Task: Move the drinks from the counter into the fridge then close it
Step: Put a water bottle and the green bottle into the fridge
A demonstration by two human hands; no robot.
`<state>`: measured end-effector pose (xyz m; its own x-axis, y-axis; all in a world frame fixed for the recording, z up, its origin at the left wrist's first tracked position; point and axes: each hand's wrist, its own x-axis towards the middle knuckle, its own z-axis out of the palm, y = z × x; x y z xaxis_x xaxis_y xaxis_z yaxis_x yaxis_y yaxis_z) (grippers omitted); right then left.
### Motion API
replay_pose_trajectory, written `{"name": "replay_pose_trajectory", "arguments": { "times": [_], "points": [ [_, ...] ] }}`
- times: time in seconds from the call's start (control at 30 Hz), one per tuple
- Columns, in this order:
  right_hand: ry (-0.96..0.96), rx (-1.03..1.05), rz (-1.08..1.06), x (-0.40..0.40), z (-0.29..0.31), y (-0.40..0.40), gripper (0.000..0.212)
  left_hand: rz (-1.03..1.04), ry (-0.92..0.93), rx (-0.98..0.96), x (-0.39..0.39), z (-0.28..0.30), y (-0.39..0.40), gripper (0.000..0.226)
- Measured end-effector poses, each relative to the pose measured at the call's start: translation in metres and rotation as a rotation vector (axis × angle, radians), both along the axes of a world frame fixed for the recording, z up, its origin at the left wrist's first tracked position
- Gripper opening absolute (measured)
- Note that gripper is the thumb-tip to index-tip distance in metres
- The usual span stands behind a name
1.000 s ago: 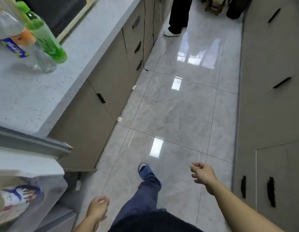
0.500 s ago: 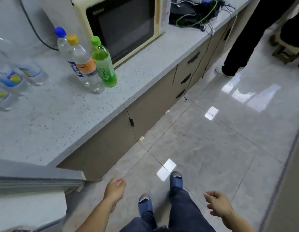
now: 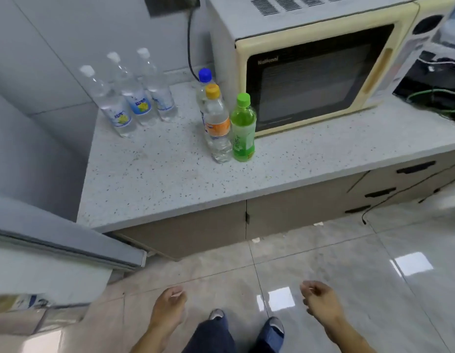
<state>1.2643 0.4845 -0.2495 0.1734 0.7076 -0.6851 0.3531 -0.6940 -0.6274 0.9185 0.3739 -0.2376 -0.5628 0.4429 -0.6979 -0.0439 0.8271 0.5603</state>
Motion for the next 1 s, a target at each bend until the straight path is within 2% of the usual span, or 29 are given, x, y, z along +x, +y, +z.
{"name": "replay_pose_trajectory", "arguments": {
  "times": [0.27, 0.37, 0.43, 0.6, 0.83, 1.0],
  "points": [
    [0.239, 0.336, 0.303, -0.131, 0.085, 0.119, 0.007, 0.088, 0.017, 0.268, -0.001, 0.045, 0.076, 0.012],
    [0.273, 0.429, 0.47, -0.183, 0.107, 0.146, 0.006, 0.074, 0.061, 0.392, -0.025, 0.066, 0.117, 0.017],
    [0.267, 0.495, 0.586, -0.214, 0.116, 0.162, 0.007, 0.134, 0.088, 0.463, -0.046, 0.079, 0.146, 0.019],
    [0.156, 0.544, 0.825, -0.285, 0.126, 0.204, 0.018, 0.398, 0.158, 0.545, -0.101, 0.107, 0.219, 0.026],
    [0.035, 0.574, 0.87, -0.384, 0.119, 0.265, 0.034, 0.684, 0.194, 0.547, -0.165, 0.121, 0.297, 0.045],
    [-0.234, 0.674, 1.005, -0.405, 0.099, 0.283, 0.036, 0.767, 0.179, 0.562, -0.203, 0.127, 0.343, 0.065]
  ]
}}
